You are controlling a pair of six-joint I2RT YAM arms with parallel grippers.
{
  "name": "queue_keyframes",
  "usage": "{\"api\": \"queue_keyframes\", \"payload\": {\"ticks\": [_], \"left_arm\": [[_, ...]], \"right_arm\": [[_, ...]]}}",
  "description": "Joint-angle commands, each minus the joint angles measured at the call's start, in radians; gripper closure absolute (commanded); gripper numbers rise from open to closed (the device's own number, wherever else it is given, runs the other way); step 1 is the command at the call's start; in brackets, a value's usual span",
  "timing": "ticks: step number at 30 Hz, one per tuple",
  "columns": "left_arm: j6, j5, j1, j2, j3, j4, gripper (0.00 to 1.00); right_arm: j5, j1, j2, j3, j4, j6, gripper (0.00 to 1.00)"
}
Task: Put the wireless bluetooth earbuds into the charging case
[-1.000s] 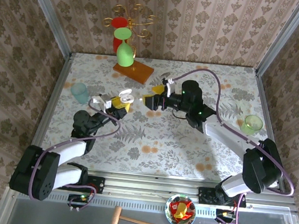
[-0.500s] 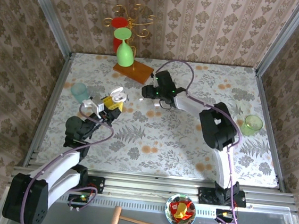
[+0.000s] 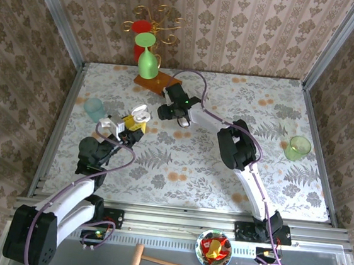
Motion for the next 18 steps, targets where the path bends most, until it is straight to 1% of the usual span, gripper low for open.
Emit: {"api": "queue_keyframes", "payload": {"ticks": [1,14,18], "left_arm": [[0.014,0.006,0.007,-0.001,-0.006,0.028,0.74],[0.008,0.013,0.008,0.020,-0.008,0.049,0.74],[0.007,0.012,0.008,0.020,-0.010,0.055,0.74]], "right_arm": [[0.065,0.016,0.038,0.075,-0.138,-0.038,0.54],[0.086,0.024,0.142,0.257,-0.302,-0.035,0.58],[0.106,0.024,0.174,0.311,-0.346,-0.020,0.63]]}}
